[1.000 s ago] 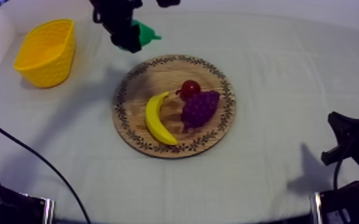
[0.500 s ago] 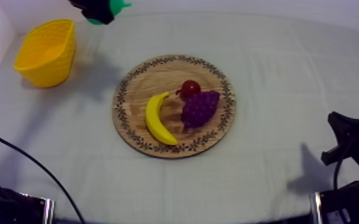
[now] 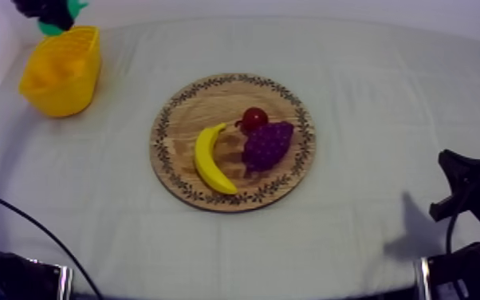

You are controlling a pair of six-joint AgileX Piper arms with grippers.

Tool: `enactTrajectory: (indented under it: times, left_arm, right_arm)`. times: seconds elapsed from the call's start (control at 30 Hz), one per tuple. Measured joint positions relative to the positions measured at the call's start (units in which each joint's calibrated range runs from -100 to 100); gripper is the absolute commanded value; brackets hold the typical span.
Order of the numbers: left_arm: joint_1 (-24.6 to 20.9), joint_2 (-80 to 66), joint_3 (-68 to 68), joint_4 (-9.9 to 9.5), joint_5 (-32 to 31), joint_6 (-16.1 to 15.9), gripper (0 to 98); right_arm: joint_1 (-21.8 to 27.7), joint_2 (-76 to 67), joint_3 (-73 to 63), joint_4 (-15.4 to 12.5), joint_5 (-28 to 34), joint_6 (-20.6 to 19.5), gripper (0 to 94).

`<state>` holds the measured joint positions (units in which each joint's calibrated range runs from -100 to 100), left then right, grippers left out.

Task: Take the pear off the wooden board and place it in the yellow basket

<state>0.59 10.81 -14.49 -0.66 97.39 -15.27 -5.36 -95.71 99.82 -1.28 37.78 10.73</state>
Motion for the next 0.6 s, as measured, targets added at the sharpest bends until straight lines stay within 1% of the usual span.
enactTrajectory:
  times: [0.23, 0.3, 0.33, 0.4, 0.6]
  left_arm:
    - [-6.2, -1.8, -0.5, -0.14, -0.1, 2.5, 41.7]
    - [-7.5, -2.1, -0.6, 0.15, 0.0, 3.3, 41.8]
    - [-8.0, -2.2, -0.6, 0.66, 0.0, 3.6, 42.0]
    - [-8.8, -2.2, -0.6, 0.66, 0.0, 4.3, 42.4]
    - [-9.5, -0.3, -0.7, 2.32, 0.0, 6.0, 43.9]
  right_arm:
    - [0.0, 0.0, 0.0, 0.0, 0.0, -0.2, 0.4]
    - [0.0, 0.0, 0.0, 0.0, 0.0, -0.1, 0.4]
    - [0.0, 0.0, 0.0, 0.0, 0.0, -0.1, 0.4]
    - [0.0, 0.0, 0.0, 0.0, 0.0, 0.0, 0.4]
    - [0.0, 0.0, 0.0, 0.0, 0.0, 0.0, 0.4]
